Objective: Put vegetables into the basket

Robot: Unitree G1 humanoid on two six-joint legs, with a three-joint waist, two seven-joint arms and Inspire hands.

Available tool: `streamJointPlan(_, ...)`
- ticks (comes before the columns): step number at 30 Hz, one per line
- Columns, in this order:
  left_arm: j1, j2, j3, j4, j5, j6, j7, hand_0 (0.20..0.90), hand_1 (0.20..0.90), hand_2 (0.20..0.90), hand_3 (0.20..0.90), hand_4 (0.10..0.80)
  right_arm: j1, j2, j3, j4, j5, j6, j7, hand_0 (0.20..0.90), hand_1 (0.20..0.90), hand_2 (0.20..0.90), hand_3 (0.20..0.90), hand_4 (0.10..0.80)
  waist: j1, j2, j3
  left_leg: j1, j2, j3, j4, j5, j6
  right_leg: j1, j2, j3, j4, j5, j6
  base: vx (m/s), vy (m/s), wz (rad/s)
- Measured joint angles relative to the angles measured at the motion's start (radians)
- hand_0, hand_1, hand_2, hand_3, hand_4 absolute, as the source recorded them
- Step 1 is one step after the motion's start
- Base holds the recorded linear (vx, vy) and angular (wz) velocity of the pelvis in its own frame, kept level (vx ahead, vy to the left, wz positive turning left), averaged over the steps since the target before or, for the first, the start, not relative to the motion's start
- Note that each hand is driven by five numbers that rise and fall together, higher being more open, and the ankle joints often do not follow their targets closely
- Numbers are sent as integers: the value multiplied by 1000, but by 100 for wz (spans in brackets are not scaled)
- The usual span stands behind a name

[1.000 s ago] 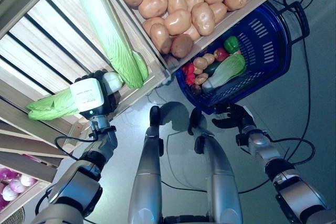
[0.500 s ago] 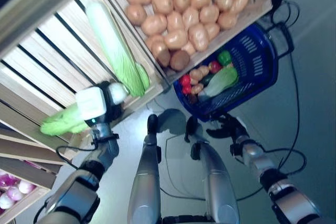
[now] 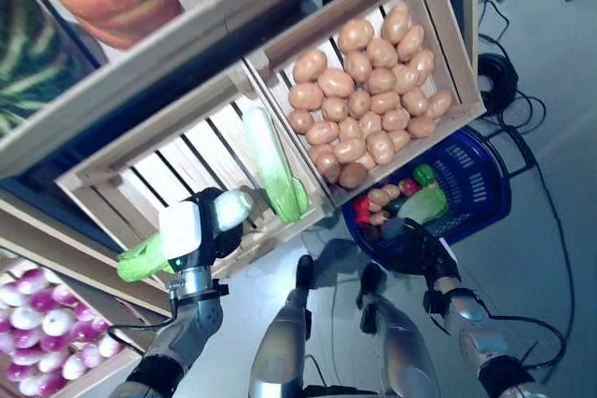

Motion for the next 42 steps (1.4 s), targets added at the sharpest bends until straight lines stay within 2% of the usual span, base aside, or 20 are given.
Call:
streamJointPlan(3,51,-1,48,-95,-62,-67,-110,300,300,300,300,400,61,-7,-40,-84,-1,0,4,900,900,900,900,800,-6,14,-40,33,0,0,-19,-1,2,49,1,-15,-36,2,6,163,-5,13)
streamJointPlan(5,75,-7,78,-168,-145,-136,-213,300,300,300,300,400,105,-7,-71,-144,-1,-3,15,900,900,900,900,800,-5,6,-73,56,0,1,-24,-2,3,82,4,-18,-60,5,10,134,-3,8)
streamJointPlan(7,80,-17,86,-215,-302,-199,-382,300,300,300,300,400,140,-9,-93,-186,0,-6,41,900,900,900,900,800,-7,-2,-114,85,1,1,-45,-3,4,113,8,-21,-84,7,14,138,-20,2)
streamJointPlan(9,82,-34,83,-243,-450,-225,-545,300,300,300,300,400,161,-10,-100,-220,1,-17,78,900,900,900,900,800,-10,-11,-148,106,0,3,-57,-4,6,137,10,-20,-104,11,19,145,-22,-3)
streamJointPlan(15,111,-39,55,-319,-811,-204,-992,300,300,300,300,400,215,-11,-103,-341,85,-21,263,900,900,900,900,800,-47,-34,-198,172,0,7,-86,-8,13,212,17,-17,-158,22,30,71,-8,-1)
streamJointPlan(20,91,-27,-16,-368,-1037,-69,-1218,300,300,300,300,400,196,-51,-65,-387,125,-19,358,900,900,900,900,800,-59,-34,-225,203,-2,20,-93,-12,17,252,20,-9,-194,38,32,58,0,-6)
streamJointPlan(22,91,-29,-20,-375,-1094,-25,-1256,300,300,300,300,400,196,-55,-60,-412,126,-19,370,900,900,900,900,800,-60,-34,-236,207,-2,27,-93,-13,18,258,21,-6,-202,40,32,40,-15,-8)
streamJointPlan(23,91,-31,-22,-380,-1151,24,-1296,300,300,300,300,400,194,-56,-58,-436,133,-18,377,900,900,900,900,800,-61,-33,-253,207,-2,32,-93,-13,19,259,24,8,-214,49,32,33,-10,-12)
streamJointPlan(29,85,-28,-57,-410,-1281,140,-1384,300,300,300,300,400,191,-111,-6,-464,166,15,396,900,900,900,900,800,-63,-35,-277,232,-4,35,-94,-21,23,294,25,16,-241,63,35,27,1,-3)
streamJointPlan(35,84,-10,-77,-436,-1307,152,-1418,300,300,300,300,400,191,-124,23,-465,205,45,430,900,900,900,900,800,-62,-44,-315,239,-5,57,-94,-26,27,292,24,36,-241,66,37,35,-5,-9)
streamJointPlan(42,73,31,-77,-457,-1314,150,-1421,300,300,300,300,400,179,-170,51,-497,267,146,484,900,900,900,900,800,-61,-52,-334,241,-7,59,-94,-27,27,295,22,36,-243,67,38,19,-6,-1)
